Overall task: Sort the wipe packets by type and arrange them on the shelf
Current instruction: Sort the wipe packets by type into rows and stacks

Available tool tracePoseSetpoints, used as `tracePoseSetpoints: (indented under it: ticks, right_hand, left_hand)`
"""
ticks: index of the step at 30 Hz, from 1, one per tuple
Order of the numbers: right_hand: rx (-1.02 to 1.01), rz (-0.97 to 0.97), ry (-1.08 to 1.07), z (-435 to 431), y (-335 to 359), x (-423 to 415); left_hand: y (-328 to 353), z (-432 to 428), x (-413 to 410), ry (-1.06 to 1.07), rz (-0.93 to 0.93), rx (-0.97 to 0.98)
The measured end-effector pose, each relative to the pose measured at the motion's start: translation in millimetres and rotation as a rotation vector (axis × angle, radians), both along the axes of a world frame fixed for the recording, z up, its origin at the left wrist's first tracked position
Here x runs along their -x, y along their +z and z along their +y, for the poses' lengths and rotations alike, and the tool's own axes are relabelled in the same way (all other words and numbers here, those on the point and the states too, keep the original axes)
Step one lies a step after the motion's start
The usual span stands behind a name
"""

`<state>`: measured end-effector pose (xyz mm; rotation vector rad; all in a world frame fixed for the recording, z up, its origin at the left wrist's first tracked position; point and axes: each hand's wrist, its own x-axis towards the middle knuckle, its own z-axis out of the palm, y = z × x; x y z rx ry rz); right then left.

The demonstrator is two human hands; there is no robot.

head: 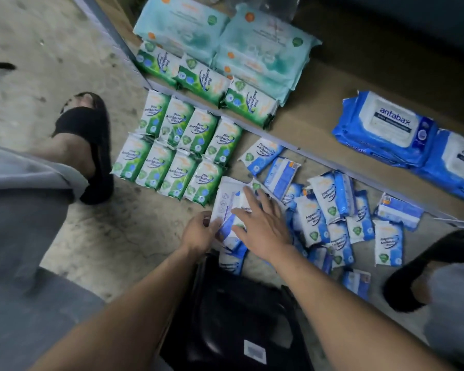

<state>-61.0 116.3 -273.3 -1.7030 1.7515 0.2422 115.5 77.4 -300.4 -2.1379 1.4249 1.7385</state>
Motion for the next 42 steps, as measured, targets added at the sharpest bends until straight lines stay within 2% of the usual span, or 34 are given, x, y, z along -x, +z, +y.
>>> tracePoseSetpoints:
  ticks: [4,8,10,14,18,26,30,33,35,42]
  right_hand:
    - [-0.002,0.101,-0.138,6.6,-0.5,18.8]
    - [-0.002,0.127,-0.17,23.1,0.9,44.1]
    - [0.014,0.106,-0.17,33.1,0.8,53.3]
    - [-0.011,0.109,-0.218,48.4,3.4,59.4]
    - [-0.04,0.097,-0.326,52.3,15.3,64.1]
    - [0.026,0.155,-0.612,76.5,29.8,101.9]
    - [0.011,0.177,-0.703,99.8,25.6,120.9]
    - [-0.013,0.151,-0.75,118.0,20.0,127.4]
    - [-0.052,0.128,-0.802,127.9,15.5,129.7]
    - [-0.141,0.023,-0.91,146.4,-2.9,139.8]
  left_hand:
    - [-0.1,-2.8,7.2,0.056,-0.023,-0.011]
    - [2.0,-4.5,11.7,0.071,0.004,-0.007]
    - [9.5,-6.7,16.3,0.003,0.004,0.049]
    - [31.4,-14.2,27.0,-0.159,-0.045,0.288]
    - [55.2,-22.0,35.6,-0.252,-0.033,0.456]
    - [90.3,-27.5,74.9,-0.401,-0.007,0.699]
    - [81.6,-23.2,100.9,-0.713,-0.002,0.831]
    - [64.8,-13.1,111.2,-1.012,-0.045,0.716]
    - [54.4,-5.4,112.8,-1.108,-0.069,0.605]
    - [41.0,0.3,119.5,-1.009,-0.102,0.602]
